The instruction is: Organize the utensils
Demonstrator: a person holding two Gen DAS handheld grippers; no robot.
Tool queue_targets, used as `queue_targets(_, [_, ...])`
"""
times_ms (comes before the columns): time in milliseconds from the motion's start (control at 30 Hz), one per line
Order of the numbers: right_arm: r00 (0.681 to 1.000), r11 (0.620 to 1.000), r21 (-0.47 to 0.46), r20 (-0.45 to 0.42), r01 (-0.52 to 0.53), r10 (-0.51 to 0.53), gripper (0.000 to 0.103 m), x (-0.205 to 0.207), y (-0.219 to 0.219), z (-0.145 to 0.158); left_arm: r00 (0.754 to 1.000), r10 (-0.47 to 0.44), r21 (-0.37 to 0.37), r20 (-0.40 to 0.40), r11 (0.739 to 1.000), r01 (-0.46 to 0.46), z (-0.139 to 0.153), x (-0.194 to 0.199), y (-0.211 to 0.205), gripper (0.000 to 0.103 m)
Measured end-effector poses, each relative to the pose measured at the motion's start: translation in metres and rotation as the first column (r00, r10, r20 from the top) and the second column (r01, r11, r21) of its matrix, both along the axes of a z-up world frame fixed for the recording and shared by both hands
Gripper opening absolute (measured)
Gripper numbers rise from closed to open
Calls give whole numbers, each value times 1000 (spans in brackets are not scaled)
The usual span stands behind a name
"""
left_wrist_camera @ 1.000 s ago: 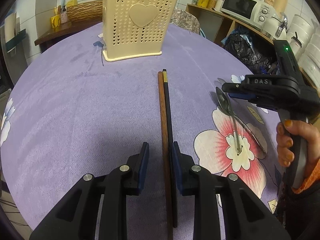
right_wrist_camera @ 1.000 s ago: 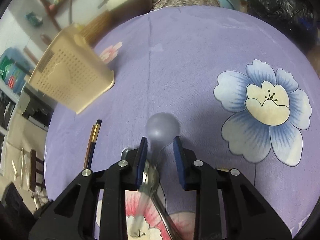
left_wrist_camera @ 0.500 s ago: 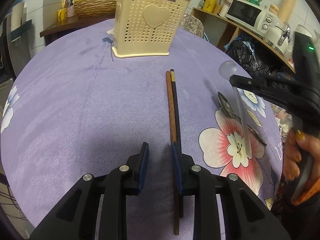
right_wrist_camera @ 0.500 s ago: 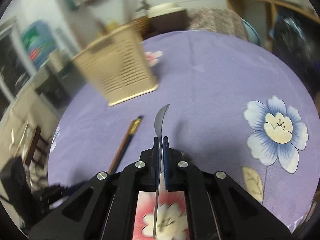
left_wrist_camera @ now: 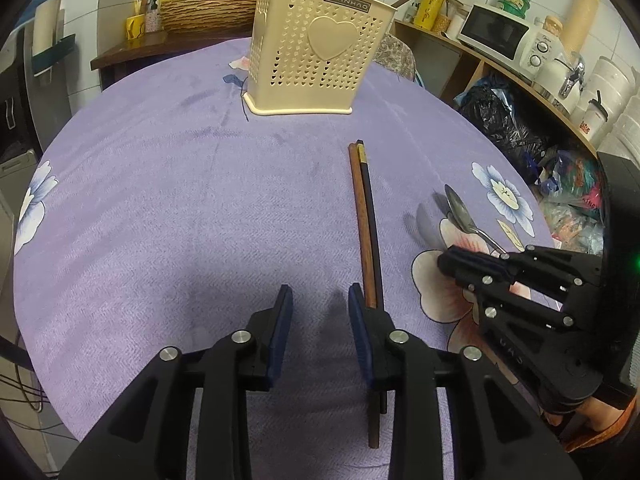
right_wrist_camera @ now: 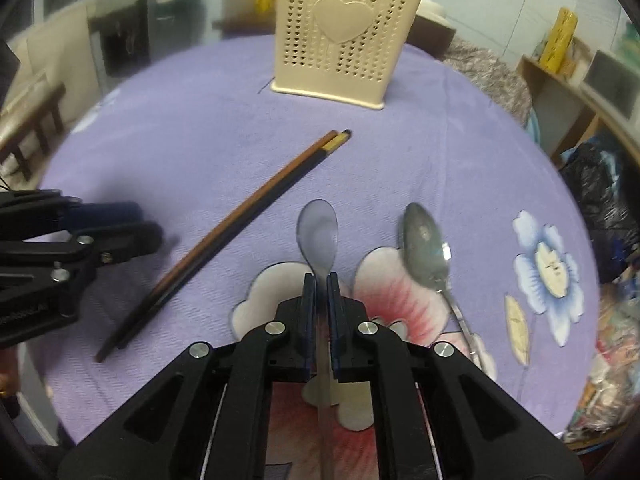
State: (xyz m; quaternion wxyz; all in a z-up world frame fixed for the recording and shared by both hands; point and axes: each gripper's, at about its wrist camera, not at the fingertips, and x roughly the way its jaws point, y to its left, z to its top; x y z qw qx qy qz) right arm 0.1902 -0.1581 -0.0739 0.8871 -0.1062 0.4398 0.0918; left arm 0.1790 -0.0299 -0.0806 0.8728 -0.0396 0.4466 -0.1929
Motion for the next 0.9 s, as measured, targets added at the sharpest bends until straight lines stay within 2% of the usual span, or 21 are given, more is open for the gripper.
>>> queue_targets(67, [1000,1000,31,4,6,-7,9,0,-7,-1,1000,-5,2,-1,1000,5,0,0,0,35])
queue_targets(100, [1000,999,48,6,15,-15,14,-2,-11,0,1000,-8,5,1,1000,8,0,-1,0,35])
queue_targets(167, [999,994,100,-6,31,-31,37,-6,-19,1,1000,-18,11,2,1000,18,1,-1,-1,36])
queue_targets(200, [999,991,129,-8,39,-39,55,-9,-24,2,1000,-27,12,1,1000,27,1,-2,-3,36])
queue_targets(233, [999,985,164,1,50,-51,60,-14,-31,4,999,-40,11,-3,999,40,1,-2,-5,36])
queue_targets(467, [994,961,259,18,96,-104,63,-28,-56,9,995,-101,65,-3,993,101,-2,-4,-22,36])
queue_targets(567, [993,958,266,17,107,-116,64,-30,-60,9,993,-115,84,-6,990,115,-3,-4,-27,36])
queue_targets(700, [993,953,281,14,112,-121,64,-32,-64,8,992,-125,163,17,979,121,-4,-6,-36,34])
queue_targets(833, [992,949,295,20,111,-122,66,-36,-66,9,993,-121,149,5,982,119,-2,-6,-33,34])
queue_targets(900, [992,948,299,21,111,-123,67,-37,-68,10,993,-121,170,11,979,117,-3,-8,-33,34])
